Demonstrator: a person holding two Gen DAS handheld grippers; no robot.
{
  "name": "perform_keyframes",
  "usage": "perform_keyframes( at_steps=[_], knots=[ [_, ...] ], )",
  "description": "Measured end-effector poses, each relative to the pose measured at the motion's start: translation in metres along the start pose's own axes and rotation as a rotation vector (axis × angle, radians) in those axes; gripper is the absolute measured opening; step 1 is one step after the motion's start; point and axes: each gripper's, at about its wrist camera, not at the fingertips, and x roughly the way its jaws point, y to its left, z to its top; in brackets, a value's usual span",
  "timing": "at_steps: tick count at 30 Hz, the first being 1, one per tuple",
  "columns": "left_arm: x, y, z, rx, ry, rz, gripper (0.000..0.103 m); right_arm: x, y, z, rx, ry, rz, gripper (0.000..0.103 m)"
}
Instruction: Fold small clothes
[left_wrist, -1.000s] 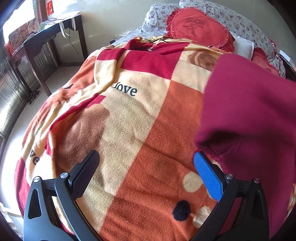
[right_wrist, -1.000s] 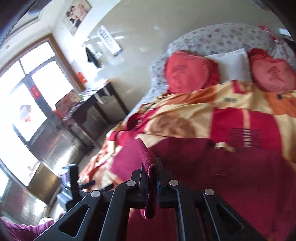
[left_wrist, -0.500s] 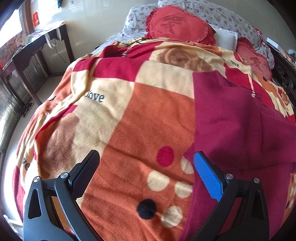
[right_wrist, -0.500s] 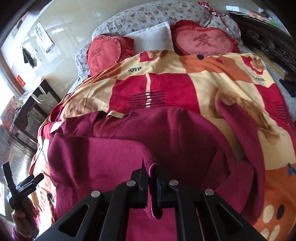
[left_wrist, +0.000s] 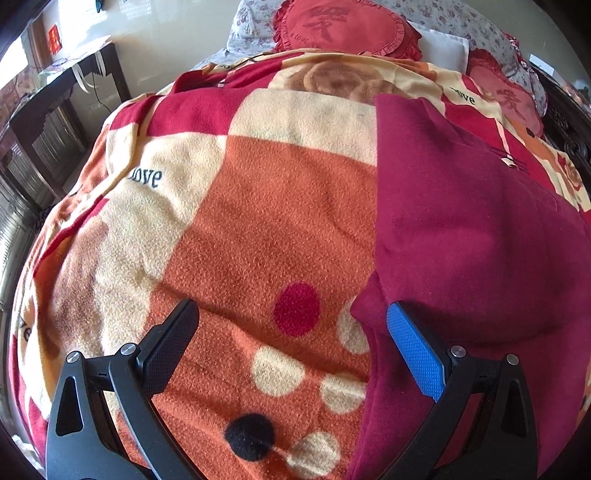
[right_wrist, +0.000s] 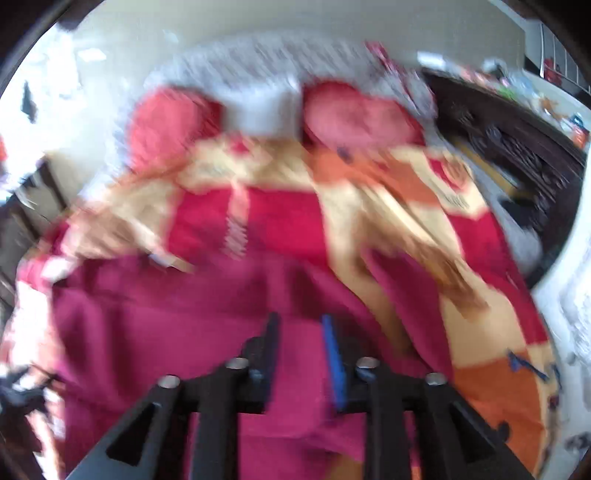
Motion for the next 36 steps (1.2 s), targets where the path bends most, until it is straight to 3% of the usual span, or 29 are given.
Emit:
perform_keyframes(
  at_steps=[1, 3, 7, 8, 10, 13, 17, 20, 25, 28, 31, 33, 36],
  knots=[
    [0.001, 0.000, 0.000, -0.005, 0.002, -0.002, 0.102, -0.004, 0.012, 0.003, -0.016, -0.013, 0.072, 0.048],
    [0.003, 0.000, 0.000, -0.012, 0.001, -0.003, 0.102, 0.000, 0.054, 0.009, -0.090, 0.003, 0.271, 0.048],
    [0.003, 0.000, -0.001, -0.017, -0.001, -0.004, 0.102, 0.027, 0.144, 0.008, -0.253, 0.058, 0.459, 0.048],
    [0.003, 0.001, -0.002, -0.020, 0.000, -0.007, 0.102, 0.035, 0.164, 0.005, -0.305, 0.068, 0.472, 0.047],
    [0.004, 0.003, -0.002, -0.027, 0.004, -0.014, 0.102, 0.057, 0.195, -0.001, -0.370, 0.110, 0.476, 0.033],
    [0.005, 0.005, -0.002, -0.035, 0.007, -0.019, 0.102, 0.099, 0.223, -0.011, -0.382, 0.188, 0.448, 0.029],
    [0.002, 0.005, 0.002, -0.042, 0.000, -0.011, 0.102, 0.135, 0.243, -0.017, -0.403, 0.188, 0.398, 0.029],
    [-0.008, 0.007, 0.006, -0.041, -0.018, -0.019, 0.102, 0.129, 0.240, -0.016, -0.402, 0.184, 0.413, 0.029],
    [-0.030, 0.004, 0.016, -0.059, -0.092, -0.059, 0.102, 0.087, 0.196, -0.014, -0.354, 0.157, 0.409, 0.029],
    [-0.030, -0.007, 0.021, -0.042, -0.093, -0.078, 0.102, 0.063, 0.151, -0.020, -0.321, 0.120, 0.345, 0.029],
    [-0.023, -0.022, 0.023, -0.018, -0.078, -0.093, 0.102, 0.051, 0.104, -0.030, -0.302, 0.109, 0.206, 0.029],
    [-0.014, -0.034, 0.021, 0.007, -0.065, -0.090, 0.102, 0.052, 0.073, -0.036, -0.261, 0.124, 0.139, 0.029],
    [0.006, -0.051, 0.017, 0.065, 0.008, -0.074, 0.102, 0.068, 0.033, -0.045, -0.174, 0.187, 0.109, 0.030]
  ],
)
